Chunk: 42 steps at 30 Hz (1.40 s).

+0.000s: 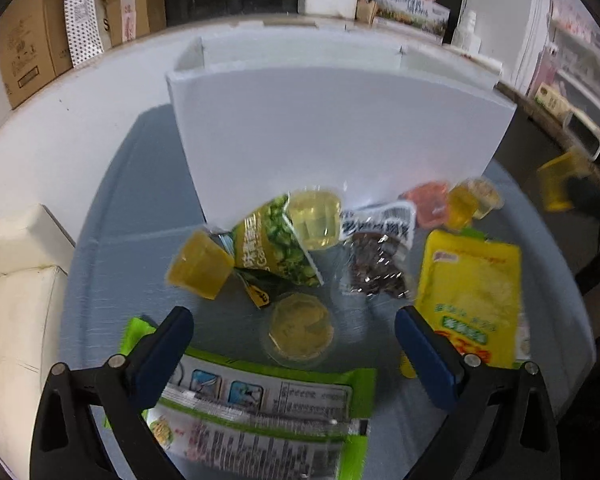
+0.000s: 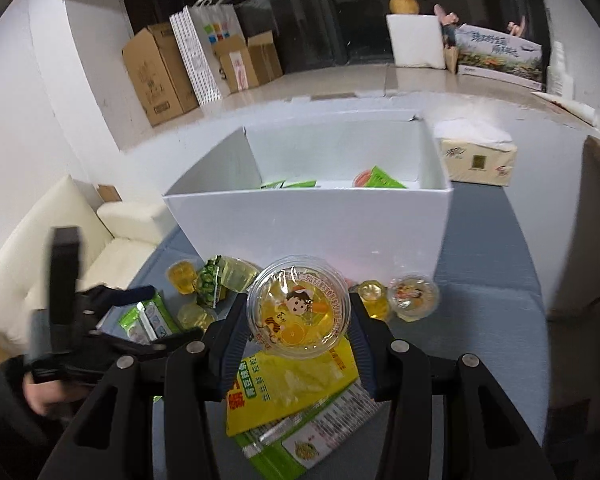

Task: Organize snacks
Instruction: 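Grasp the clear orange jelly cup with the right gripper while the left gripper grasps a yellow jelly cup, then carry both jelly cups into the white box and release them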

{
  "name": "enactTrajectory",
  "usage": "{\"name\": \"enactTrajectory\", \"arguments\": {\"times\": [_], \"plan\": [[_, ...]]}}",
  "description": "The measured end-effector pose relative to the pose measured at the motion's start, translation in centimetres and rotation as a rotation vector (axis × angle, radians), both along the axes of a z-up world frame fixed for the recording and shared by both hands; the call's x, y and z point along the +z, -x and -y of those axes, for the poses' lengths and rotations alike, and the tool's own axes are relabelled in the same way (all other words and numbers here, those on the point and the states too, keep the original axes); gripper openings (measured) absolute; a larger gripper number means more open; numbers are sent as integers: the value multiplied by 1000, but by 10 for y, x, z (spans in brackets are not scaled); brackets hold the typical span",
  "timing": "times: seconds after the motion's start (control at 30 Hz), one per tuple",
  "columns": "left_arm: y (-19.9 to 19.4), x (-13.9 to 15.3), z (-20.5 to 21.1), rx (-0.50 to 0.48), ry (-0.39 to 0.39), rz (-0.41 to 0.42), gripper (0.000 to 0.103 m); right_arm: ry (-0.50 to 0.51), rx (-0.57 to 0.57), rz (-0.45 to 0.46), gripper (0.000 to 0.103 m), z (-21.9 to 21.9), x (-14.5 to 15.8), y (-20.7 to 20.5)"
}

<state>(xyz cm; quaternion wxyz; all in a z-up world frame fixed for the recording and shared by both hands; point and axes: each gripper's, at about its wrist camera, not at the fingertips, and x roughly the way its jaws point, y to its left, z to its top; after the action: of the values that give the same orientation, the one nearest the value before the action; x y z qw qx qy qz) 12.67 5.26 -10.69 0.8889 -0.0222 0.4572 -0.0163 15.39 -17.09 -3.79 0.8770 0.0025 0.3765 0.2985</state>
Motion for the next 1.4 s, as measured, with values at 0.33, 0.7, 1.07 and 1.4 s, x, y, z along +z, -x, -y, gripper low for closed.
{"name": "enactTrajectory", "arguments": {"times": [0.33, 0.7, 1.07, 1.4], "plan": [[-1, -13, -10, -3, 69, -17, 42, -19, -15, -8, 51, 4, 0, 4], [31, 39, -10, -31, 86, 120, 37, -32, 23, 4, 51, -4, 4, 13], [33, 81, -9, -59, 129, 217, 37, -52, 30, 32, 51, -4, 16, 13], [-47, 148, -3, -103, 112, 356, 37, -25, 67, 175, 51, -26, 72, -38]]}}
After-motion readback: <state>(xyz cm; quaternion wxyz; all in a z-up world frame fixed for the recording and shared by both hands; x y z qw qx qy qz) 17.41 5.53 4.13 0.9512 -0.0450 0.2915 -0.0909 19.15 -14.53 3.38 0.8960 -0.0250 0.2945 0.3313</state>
